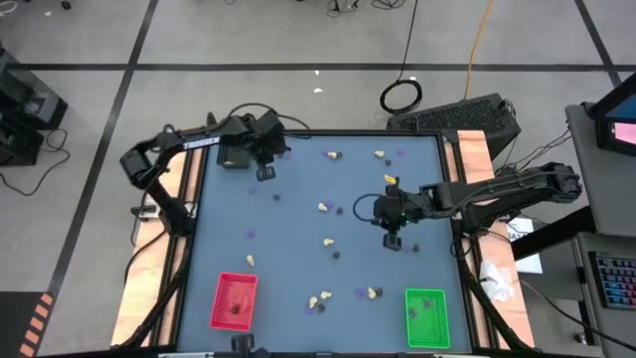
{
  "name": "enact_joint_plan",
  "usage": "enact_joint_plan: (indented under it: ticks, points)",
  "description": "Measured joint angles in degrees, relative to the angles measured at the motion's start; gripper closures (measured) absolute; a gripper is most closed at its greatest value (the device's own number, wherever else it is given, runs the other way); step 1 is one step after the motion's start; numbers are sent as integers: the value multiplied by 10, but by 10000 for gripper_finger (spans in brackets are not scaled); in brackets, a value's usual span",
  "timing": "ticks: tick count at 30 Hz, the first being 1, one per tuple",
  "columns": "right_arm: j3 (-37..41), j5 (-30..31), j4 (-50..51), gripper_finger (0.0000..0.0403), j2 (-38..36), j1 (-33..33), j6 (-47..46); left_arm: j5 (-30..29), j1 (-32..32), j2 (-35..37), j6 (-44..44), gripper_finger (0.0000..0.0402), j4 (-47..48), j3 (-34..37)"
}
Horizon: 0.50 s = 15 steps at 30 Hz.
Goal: Sort Halloween decoration
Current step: Put the white skull toy into the black bin
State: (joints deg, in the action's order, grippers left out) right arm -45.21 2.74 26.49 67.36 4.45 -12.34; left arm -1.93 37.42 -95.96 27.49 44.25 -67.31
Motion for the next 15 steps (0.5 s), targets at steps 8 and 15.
enact_joint_plan:
  ticks: [8,15]
  points:
    - [0,0,-2,403,0,0,0,-31,6,-53,54,353,-43,-17]
    - [0,0,-2,403,0,0,0,-44,22,-85,60,280,-56,-17]
